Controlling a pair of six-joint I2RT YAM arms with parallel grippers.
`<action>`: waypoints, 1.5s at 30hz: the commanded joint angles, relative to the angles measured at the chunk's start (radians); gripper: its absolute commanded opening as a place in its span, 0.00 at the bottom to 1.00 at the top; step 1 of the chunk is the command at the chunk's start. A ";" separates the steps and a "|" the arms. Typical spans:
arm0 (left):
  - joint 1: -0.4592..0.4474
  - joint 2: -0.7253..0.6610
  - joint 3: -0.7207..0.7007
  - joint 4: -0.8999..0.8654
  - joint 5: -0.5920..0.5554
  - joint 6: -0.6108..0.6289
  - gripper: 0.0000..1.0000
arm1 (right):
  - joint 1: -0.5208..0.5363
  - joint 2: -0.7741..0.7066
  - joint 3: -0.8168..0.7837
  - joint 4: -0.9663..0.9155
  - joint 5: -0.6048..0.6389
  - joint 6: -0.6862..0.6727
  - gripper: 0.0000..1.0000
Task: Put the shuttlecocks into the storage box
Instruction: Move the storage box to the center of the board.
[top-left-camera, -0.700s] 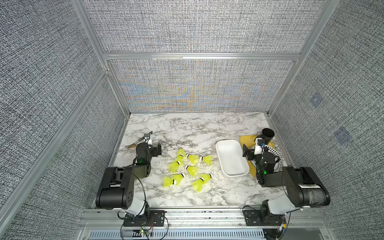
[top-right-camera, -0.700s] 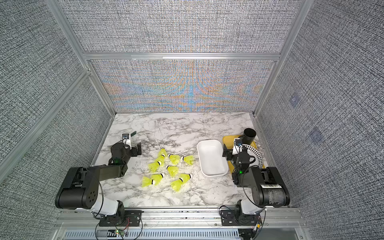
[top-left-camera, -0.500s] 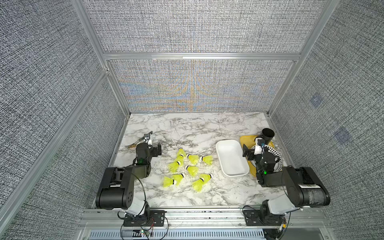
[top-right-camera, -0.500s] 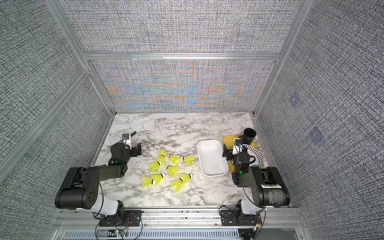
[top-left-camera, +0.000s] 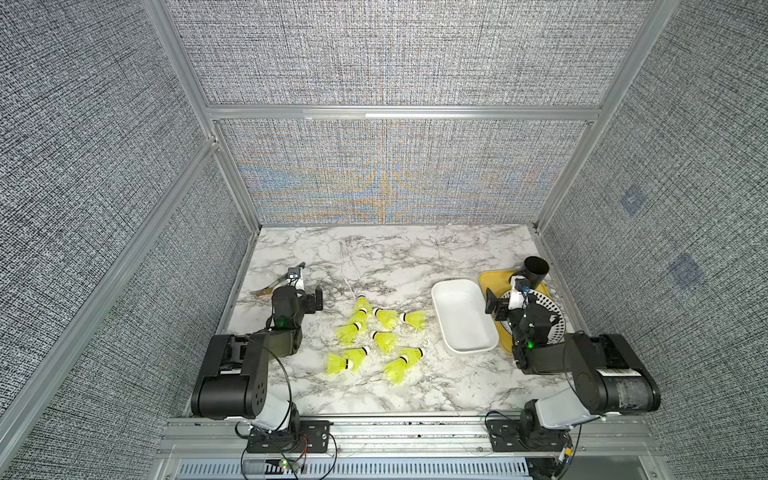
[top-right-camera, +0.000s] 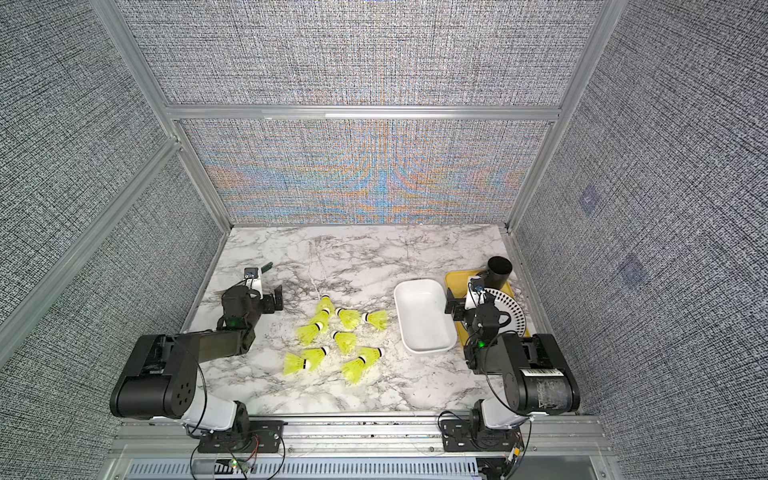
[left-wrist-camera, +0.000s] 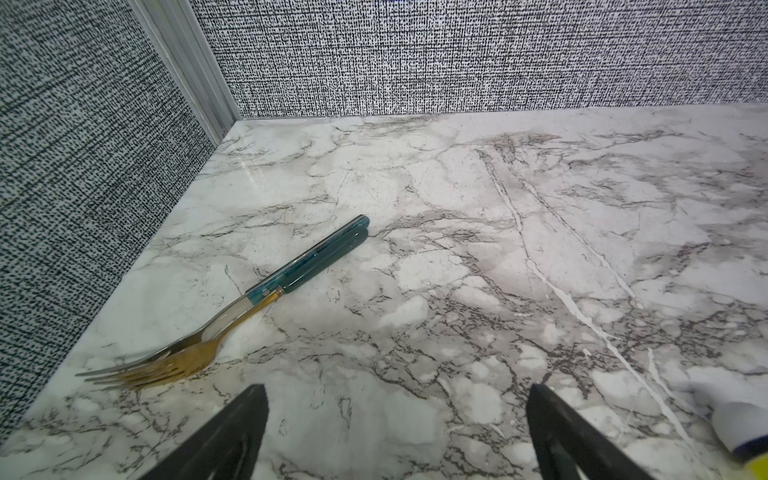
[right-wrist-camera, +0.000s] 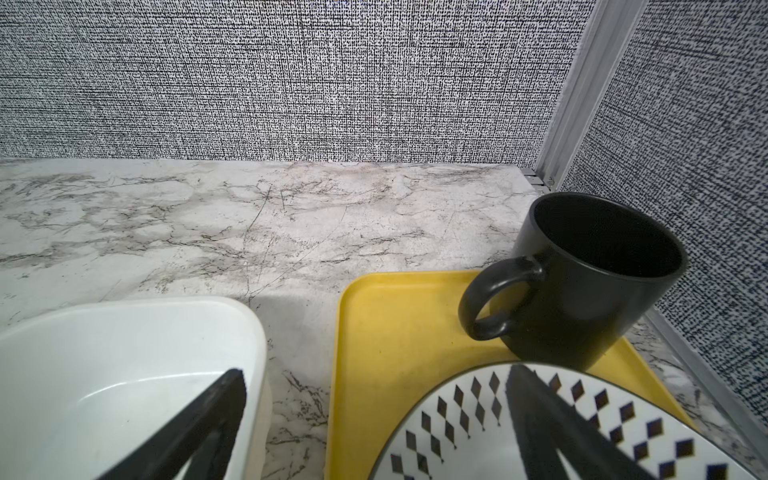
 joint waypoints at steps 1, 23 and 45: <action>0.001 -0.039 0.048 -0.081 0.035 0.023 0.99 | 0.002 -0.039 0.058 -0.097 -0.017 -0.012 0.99; -0.091 -0.324 0.589 -0.801 -0.193 -0.358 1.00 | 0.222 -0.367 0.757 -1.125 0.216 0.175 0.99; -0.347 0.004 0.913 -1.338 0.191 -0.532 0.75 | 0.350 -0.337 0.749 -1.593 0.217 0.532 0.85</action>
